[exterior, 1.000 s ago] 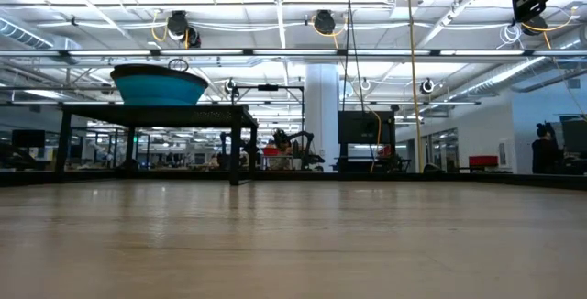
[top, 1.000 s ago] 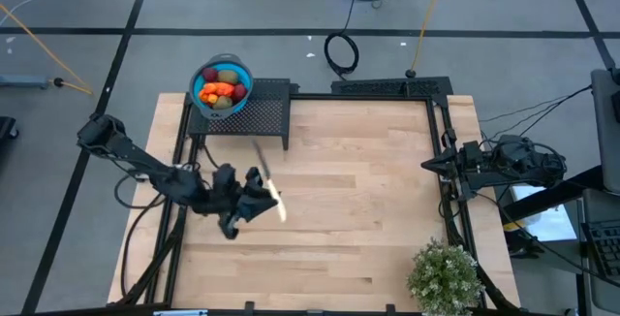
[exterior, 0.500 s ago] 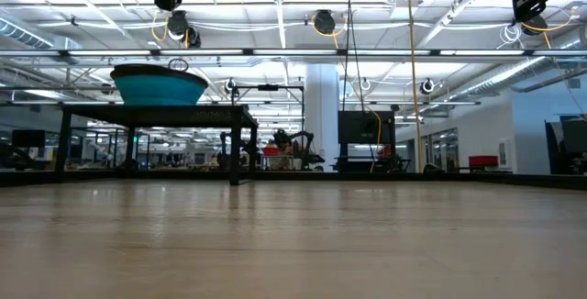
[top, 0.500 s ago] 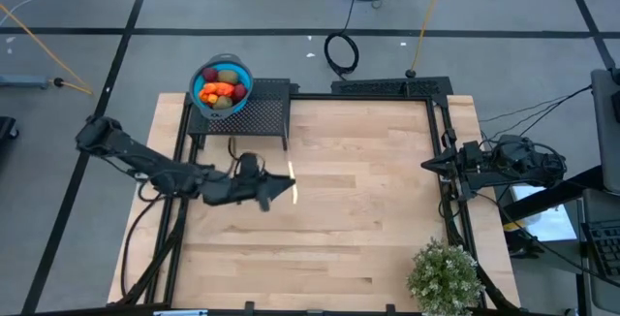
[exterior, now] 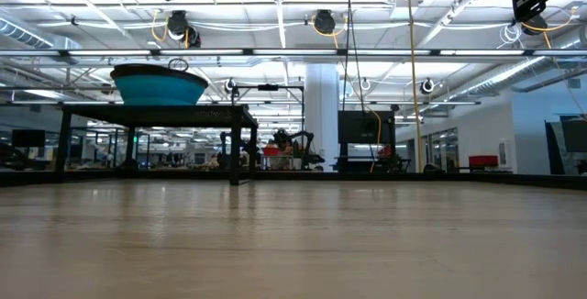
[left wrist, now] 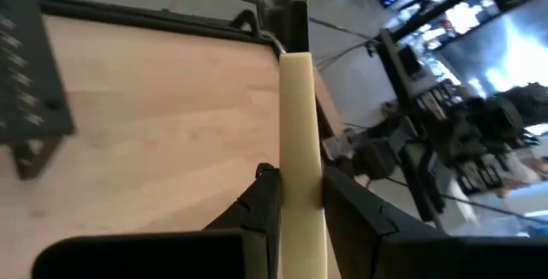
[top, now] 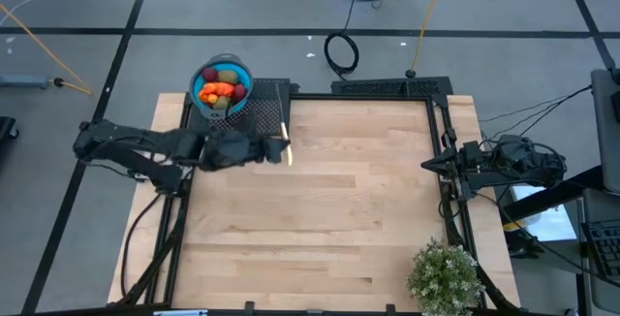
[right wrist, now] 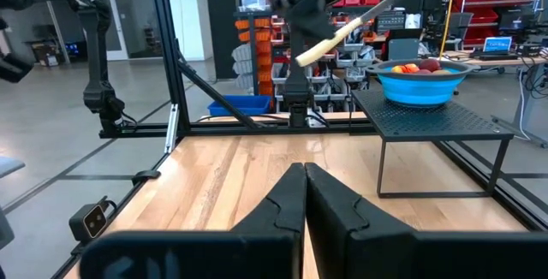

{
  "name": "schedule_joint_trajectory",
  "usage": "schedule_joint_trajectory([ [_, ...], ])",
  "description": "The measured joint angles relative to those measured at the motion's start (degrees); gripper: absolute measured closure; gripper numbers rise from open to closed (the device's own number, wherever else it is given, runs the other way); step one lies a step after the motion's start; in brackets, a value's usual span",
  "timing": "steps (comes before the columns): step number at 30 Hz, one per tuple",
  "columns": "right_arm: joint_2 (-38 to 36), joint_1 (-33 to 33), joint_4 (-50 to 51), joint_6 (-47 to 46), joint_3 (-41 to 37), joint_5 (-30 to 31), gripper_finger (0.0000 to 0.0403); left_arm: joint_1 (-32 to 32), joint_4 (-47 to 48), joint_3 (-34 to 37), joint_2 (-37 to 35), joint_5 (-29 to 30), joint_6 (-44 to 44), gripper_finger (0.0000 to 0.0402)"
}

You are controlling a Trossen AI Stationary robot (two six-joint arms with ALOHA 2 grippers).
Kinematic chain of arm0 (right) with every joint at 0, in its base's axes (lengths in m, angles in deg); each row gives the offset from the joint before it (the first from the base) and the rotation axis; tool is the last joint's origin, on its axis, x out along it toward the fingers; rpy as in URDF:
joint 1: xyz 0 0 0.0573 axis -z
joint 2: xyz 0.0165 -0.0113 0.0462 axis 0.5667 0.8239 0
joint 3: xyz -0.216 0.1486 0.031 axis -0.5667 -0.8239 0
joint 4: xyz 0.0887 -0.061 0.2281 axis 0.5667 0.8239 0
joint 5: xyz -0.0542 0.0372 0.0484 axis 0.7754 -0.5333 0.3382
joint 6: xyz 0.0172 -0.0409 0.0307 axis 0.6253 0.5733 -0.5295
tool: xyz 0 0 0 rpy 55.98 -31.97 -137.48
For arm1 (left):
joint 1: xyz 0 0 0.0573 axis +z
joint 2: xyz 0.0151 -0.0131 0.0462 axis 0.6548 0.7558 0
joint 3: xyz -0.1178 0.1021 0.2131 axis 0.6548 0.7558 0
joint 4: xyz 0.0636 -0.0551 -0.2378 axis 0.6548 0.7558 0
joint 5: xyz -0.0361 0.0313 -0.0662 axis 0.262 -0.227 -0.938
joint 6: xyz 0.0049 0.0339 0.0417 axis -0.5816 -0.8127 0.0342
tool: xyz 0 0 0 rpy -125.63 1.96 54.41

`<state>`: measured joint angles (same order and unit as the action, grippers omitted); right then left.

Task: Pick & Place Fruit
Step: Put the yellow table knife on the shelf

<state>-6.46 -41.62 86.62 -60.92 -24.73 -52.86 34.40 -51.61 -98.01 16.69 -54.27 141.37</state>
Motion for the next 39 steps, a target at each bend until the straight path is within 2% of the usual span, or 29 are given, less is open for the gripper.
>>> schedule_joint_trajectory([
  [8,0.0,0.01,-0.02,0.0,0.0,-0.01,0.0403,8.6,9.79,-7.68,2.82,-6.5,-1.04,0.033],
  [14,-0.02,0.01,-0.2,-0.2,0.03,0.0,0.0403,14.27,21.53,-15.07,8.71,-11.49,-0.28,0.033],
  [24,0.0,0.01,0.11,-0.24,0.03,-0.02,0.0403,23.09,34.55,-24.54,17.19,-17.75,-0.16,0.033],
  [32,0.0,0.01,0.33,-0.24,0.03,-0.17,0.0403,29.61,39.35,-30.42,24.74,-23.73,-3.8,0.033],
  [39,0.0,0.01,0.73,-0.39,0.03,-0.18,0.0403,33.61,46.25,-33.17,29.28,-26.33,-5.3,0.033],
])
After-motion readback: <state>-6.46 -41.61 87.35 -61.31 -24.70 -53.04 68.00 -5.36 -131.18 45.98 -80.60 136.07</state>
